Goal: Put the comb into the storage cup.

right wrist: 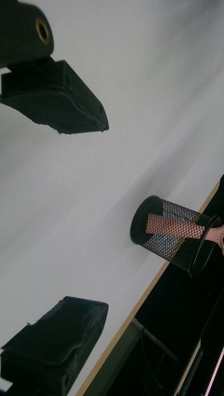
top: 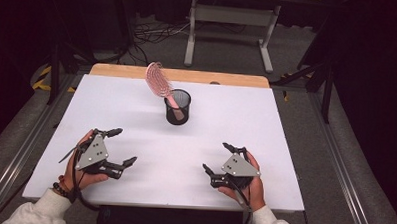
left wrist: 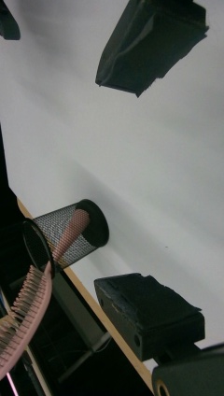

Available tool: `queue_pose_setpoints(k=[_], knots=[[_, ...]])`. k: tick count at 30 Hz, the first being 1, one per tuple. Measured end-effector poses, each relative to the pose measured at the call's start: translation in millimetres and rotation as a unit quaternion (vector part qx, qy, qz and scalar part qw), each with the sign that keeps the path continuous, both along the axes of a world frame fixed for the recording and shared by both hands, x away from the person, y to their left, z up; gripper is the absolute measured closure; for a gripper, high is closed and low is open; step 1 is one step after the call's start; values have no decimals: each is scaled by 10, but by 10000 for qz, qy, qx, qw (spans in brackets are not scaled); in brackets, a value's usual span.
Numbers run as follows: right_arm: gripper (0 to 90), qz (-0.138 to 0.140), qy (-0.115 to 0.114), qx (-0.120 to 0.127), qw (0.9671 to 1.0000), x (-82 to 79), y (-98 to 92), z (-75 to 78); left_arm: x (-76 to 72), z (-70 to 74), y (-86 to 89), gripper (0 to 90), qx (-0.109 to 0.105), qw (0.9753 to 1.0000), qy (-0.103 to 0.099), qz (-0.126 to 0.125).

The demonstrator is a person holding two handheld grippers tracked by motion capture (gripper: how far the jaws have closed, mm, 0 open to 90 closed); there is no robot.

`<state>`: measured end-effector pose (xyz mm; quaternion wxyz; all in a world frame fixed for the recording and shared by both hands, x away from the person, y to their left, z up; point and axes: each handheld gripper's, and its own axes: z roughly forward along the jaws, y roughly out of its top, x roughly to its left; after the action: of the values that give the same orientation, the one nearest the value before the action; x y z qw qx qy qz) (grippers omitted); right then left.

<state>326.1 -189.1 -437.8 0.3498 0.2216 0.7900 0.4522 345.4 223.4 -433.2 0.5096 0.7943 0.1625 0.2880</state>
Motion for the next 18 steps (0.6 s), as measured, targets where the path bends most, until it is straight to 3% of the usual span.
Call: queue_pose_setpoints(k=[7, 11, 13, 18], knots=[[118, -6, 1, -51, 10000, -16, 0, -23, -70, -119, 193, 62, -62, 9996, 190, 174], [114, -5, -9, -112, 9999, -31, -2, -42, -130, -203, 306, 56, 15, 9992, 249, 325], [109, -10, 7, -145, 9999, -30, -9, -54, -148, -245, 399, 52, -160, 9983, 381, 412], [92, -49, 20, -108, 9999, -24, -9, -54, -148, -307, 473, 33, -162, 9972, 463, 572]])
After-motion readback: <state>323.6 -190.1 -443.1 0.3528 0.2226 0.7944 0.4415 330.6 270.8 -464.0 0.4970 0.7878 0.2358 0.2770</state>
